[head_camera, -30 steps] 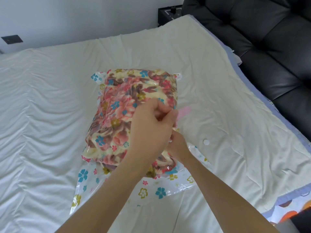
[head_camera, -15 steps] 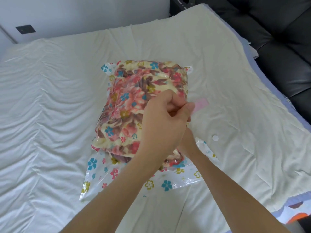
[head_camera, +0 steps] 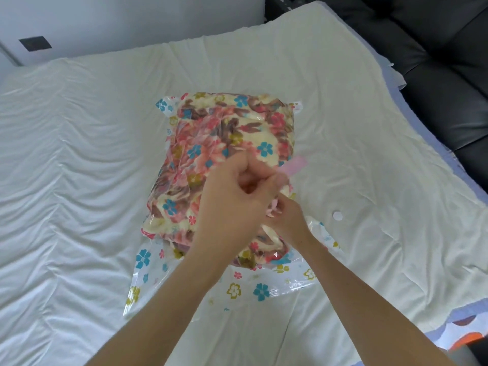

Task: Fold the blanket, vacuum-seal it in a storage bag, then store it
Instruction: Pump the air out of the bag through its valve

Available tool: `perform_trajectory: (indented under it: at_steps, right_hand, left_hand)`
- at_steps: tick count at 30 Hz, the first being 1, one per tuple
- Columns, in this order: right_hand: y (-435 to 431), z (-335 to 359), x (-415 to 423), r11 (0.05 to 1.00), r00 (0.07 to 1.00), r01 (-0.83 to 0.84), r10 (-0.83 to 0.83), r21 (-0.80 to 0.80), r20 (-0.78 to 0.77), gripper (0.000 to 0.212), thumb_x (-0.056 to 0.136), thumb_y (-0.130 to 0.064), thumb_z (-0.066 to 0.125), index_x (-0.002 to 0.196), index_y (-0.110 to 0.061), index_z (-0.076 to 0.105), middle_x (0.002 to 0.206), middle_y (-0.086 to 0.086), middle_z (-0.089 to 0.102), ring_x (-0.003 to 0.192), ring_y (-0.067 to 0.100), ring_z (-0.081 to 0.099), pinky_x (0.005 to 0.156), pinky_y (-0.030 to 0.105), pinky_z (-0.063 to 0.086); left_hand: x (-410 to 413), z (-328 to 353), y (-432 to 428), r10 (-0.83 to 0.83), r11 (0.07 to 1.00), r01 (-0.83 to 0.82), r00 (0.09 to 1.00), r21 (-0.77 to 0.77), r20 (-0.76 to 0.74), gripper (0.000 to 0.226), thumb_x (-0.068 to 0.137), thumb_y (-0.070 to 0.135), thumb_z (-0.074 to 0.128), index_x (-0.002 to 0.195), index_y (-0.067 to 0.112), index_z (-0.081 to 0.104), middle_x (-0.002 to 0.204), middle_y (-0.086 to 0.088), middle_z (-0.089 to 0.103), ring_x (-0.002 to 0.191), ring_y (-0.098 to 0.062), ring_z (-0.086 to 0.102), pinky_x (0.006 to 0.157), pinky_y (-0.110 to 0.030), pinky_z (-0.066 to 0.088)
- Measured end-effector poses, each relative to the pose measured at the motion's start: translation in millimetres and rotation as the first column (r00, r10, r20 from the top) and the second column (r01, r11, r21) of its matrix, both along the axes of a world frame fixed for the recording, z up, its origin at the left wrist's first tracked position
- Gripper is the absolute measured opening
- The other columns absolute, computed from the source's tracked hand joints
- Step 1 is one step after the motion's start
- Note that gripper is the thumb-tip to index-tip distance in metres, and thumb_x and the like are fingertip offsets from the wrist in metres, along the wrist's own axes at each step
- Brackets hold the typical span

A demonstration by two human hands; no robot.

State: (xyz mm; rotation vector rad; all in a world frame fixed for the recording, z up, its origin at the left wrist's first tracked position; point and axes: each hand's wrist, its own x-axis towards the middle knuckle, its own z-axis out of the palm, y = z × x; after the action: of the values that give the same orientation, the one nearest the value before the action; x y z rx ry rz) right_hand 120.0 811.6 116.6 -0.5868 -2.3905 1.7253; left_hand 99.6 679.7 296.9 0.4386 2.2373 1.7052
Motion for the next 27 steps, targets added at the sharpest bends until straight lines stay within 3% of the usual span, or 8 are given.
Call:
perform_trajectory:
  at_steps: [3,5,12,14,17,21,23,27]
  right_hand:
    - [-5,-5,-1,0.998,0.999,-0.044,0.044,0.036,0.011,0.028,0.068,-0.027,0.076,0.094,-0.026,0.065,0.082,-0.007,0.070,0.077,0.007,0.063,0.068,0.026,0.053]
    - [-8,3,-3,0.998,0.999,-0.047,0.046,0.049,0.012,0.030,0.064,-0.038,0.069,0.092,-0.030,0.064,0.082,-0.005,0.069,0.077,0.009,0.063,0.069,0.029,0.053]
    - [-4,9,-5,0.999,0.999,0.015,-0.016,0.039,0.042,0.023,0.069,-0.030,0.071,0.073,-0.040,0.050,0.061,-0.029,0.059,0.063,-0.011,0.056,0.058,0.006,0.041]
    - [-1,5,-3,0.999,0.999,0.003,-0.005,0.036,0.044,0.031,0.074,-0.013,0.074,0.074,-0.036,0.053,0.060,-0.027,0.060,0.061,-0.010,0.056,0.057,0.007,0.041]
    - [-1,7,0,1.000,0.999,-0.009,0.009,0.017,0.033,0.023,0.071,-0.016,0.078,0.086,-0.022,0.063,0.069,-0.012,0.066,0.064,-0.004,0.057,0.059,0.010,0.043]
    - [3,11,0,0.999,0.998,-0.005,0.002,0.050,0.058,0.037,0.080,0.001,0.067,0.074,-0.032,0.049,0.057,-0.029,0.059,0.060,-0.014,0.055,0.055,0.005,0.040]
    - [4,12,0,0.998,0.997,-0.026,0.022,0.051,0.071,0.043,0.084,0.005,0.061,0.072,-0.033,0.044,0.052,-0.020,0.057,0.059,-0.020,0.053,0.056,0.003,0.041]
    - [-2,7,5,0.999,0.998,-0.025,0.023,0.039,0.052,0.026,0.073,-0.009,0.076,0.082,-0.027,0.059,0.063,-0.016,0.063,0.063,-0.009,0.058,0.057,0.006,0.042]
  left_hand:
    - [-12,-47,1,0.014,0.961,0.043,0.979,-0.274,0.203,0.016,0.085,0.018,0.067,0.092,0.011,0.054,0.063,0.003,0.068,0.056,-0.013,0.062,0.069,-0.040,0.058]
    - [-22,-59,7,0.036,0.946,0.054,0.963,-0.321,0.269,0.014,0.085,0.016,0.066,0.089,0.005,0.057,0.067,-0.006,0.069,0.056,-0.016,0.061,0.071,-0.047,0.056]
    - [-12,4,16,-0.030,0.993,0.024,0.998,0.113,0.051,0.010,0.086,0.013,0.065,0.093,0.012,0.059,0.054,-0.005,0.063,0.048,-0.021,0.055,0.048,-0.024,0.047]
    - [-12,-25,18,-0.039,0.999,0.042,0.988,-0.020,0.151,0.010,0.088,0.012,0.063,0.095,0.016,0.056,0.056,-0.003,0.062,0.049,-0.019,0.054,0.052,-0.028,0.049]
    - [-18,-53,18,0.064,0.972,0.022,0.934,-0.235,0.352,0.013,0.086,0.011,0.062,0.087,0.016,0.050,0.069,-0.009,0.067,0.058,-0.021,0.057,0.066,-0.045,0.054]
    - [-12,-19,23,-0.003,0.997,0.008,0.997,-0.073,0.078,0.015,0.087,0.015,0.063,0.086,0.014,0.048,0.062,-0.005,0.069,0.062,-0.021,0.063,0.070,-0.034,0.052]
    - [-4,2,21,-0.012,0.998,0.012,1.000,0.069,-0.003,0.017,0.086,0.019,0.065,0.086,0.015,0.048,0.059,-0.003,0.067,0.061,-0.025,0.063,0.072,-0.032,0.052]
    - [-5,-45,11,0.036,0.989,-0.002,0.971,-0.145,0.237,0.021,0.084,0.017,0.067,0.083,0.014,0.047,0.061,-0.003,0.066,0.054,-0.018,0.057,0.066,-0.041,0.054]
